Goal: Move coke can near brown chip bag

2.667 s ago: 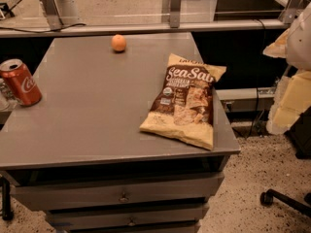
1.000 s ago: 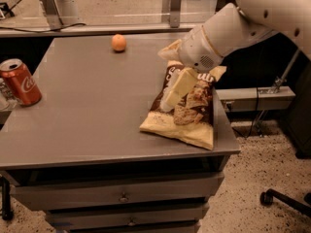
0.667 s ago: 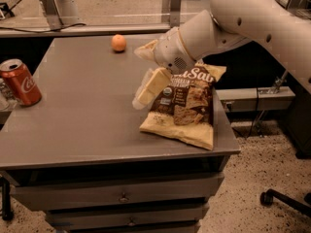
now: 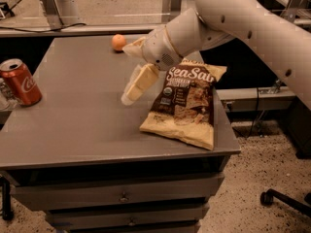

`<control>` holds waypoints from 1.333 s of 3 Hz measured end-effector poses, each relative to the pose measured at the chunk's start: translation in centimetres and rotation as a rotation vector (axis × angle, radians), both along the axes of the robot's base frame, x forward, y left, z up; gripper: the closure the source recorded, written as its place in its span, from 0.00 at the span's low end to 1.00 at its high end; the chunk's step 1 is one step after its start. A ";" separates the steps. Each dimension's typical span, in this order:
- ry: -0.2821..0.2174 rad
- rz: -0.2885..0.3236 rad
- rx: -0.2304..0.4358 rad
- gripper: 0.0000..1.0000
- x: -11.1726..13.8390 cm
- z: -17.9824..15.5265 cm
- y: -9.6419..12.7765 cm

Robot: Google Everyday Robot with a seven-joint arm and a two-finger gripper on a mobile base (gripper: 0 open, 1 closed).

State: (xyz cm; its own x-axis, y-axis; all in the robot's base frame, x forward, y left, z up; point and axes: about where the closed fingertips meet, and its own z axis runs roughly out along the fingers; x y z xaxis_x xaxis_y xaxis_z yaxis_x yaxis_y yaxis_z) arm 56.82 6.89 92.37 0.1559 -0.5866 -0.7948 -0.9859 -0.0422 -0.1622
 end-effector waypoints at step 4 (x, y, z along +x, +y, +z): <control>0.056 0.189 0.294 0.00 0.3 -1.0 21.0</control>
Offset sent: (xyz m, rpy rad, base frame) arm 0.0326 0.1778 0.0028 0.2220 0.0604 0.2358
